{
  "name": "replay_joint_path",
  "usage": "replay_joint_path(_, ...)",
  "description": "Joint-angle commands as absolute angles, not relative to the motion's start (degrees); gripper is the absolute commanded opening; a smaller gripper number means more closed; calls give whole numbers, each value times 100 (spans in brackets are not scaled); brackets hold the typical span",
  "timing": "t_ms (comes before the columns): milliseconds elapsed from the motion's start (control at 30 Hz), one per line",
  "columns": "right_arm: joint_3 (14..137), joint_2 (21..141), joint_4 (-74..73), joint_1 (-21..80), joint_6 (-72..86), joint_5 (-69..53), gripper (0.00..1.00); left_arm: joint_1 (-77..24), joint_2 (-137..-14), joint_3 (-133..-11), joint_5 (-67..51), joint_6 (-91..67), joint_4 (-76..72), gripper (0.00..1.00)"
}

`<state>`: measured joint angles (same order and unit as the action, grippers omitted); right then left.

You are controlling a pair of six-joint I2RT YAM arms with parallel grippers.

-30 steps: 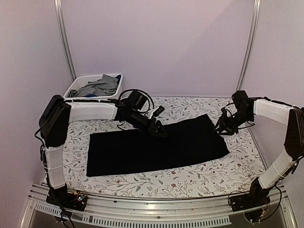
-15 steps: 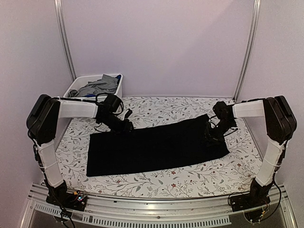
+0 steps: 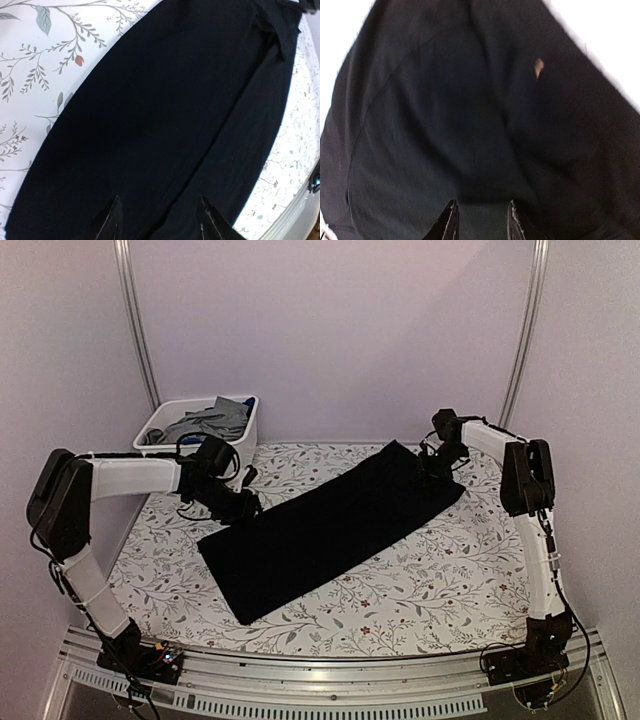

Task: Fold and stack the mixed laundry pile
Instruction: Rotate the rectangle-folded T-shirt at the center of the board.

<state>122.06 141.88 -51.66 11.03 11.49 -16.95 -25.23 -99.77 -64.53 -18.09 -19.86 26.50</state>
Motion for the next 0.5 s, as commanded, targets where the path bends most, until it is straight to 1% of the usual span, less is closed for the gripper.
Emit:
replay_joint_path(0,14514,15440,-5956,938,1050,-1173,33,-2625,-9496,-6220,-1526,-1548,2806,49)
replay_joint_path(67,13894,15123,-5443,906,1214,-1271,35,-2770,-9401,-6237,-1378,-1314,2886,49)
replay_joint_path(133,12988,14293,-4831,907,1338,-1361,37,-2930,-9428,-6300,-1202,-1100,2995,48)
replay_joint_path(200,12318,13656,-4423,906,1412,-1396,40,-3019,-9556,-6378,-1056,-963,3113,47)
replay_joint_path(333,11810,12887,-4316,912,1490,-1671,43,-3081,-9824,-6490,-874,-715,3235,45)
replay_joint_path(467,11041,12230,-4062,907,1516,-1778,46,-3190,-10115,-6612,-325,-442,3460,42)
